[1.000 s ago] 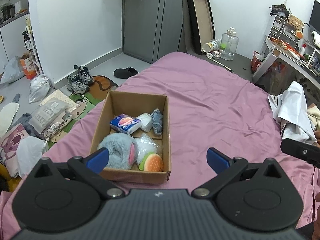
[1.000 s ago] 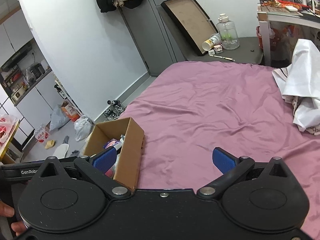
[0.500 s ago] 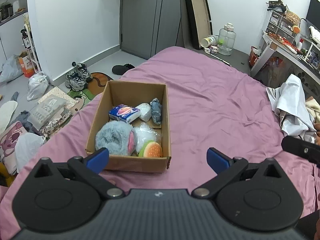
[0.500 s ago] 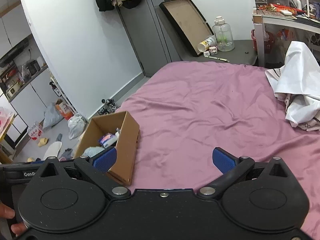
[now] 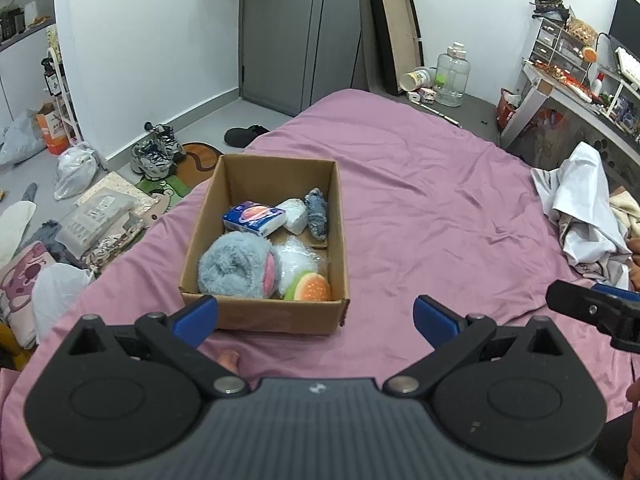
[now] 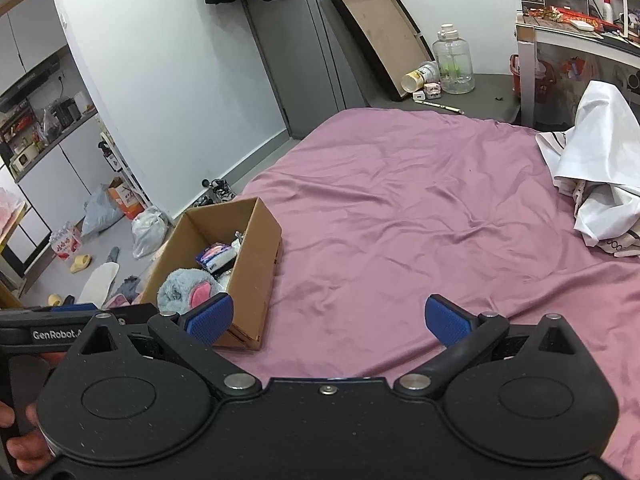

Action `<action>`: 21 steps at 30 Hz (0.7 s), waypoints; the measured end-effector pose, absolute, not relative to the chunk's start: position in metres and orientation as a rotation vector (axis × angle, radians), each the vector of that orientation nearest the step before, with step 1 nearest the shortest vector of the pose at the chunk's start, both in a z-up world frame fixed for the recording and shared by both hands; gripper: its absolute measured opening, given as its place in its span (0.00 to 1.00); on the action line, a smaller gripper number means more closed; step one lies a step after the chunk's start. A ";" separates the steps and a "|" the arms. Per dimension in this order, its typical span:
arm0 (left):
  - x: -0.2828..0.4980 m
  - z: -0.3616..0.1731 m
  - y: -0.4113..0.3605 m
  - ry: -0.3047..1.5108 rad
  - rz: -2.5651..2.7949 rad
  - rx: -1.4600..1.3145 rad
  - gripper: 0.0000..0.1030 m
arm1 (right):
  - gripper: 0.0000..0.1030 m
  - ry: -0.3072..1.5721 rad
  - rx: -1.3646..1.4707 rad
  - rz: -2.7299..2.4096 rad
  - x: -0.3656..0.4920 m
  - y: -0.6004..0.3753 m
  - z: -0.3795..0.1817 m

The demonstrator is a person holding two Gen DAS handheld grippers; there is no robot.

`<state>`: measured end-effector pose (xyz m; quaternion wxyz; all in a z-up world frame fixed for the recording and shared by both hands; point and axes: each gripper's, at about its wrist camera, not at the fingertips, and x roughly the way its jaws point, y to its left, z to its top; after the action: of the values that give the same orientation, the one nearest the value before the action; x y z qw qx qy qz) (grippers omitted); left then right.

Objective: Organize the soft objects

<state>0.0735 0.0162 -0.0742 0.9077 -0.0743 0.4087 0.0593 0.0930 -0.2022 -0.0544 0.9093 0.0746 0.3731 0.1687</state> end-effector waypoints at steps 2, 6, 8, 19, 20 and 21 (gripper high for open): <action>0.075 -0.074 0.018 0.850 0.125 -0.155 1.00 | 1.00 0.774 0.146 0.348 0.093 -0.201 -0.055; 0.077 -0.072 0.020 0.853 0.136 -0.152 1.00 | 1.00 0.777 0.136 0.357 0.092 -0.200 -0.055; 0.077 -0.073 0.021 0.857 0.142 -0.152 1.00 | 1.00 0.780 0.135 0.364 0.092 -0.199 -0.055; 0.075 -0.079 0.026 0.871 0.161 -0.159 1.00 | 1.00 0.805 0.116 0.367 0.094 -0.193 -0.060; 0.075 -0.079 0.026 0.872 0.164 -0.160 1.00 | 1.00 0.807 0.116 0.367 0.094 -0.192 -0.060; 0.075 -0.079 0.028 0.872 0.165 -0.161 1.00 | 1.00 0.808 0.115 0.367 0.095 -0.192 -0.060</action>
<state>0.0752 0.0277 -0.0790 0.9000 -0.0779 0.4213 0.0798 0.0951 -0.1916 -0.0600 0.9014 0.0556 0.3908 0.1776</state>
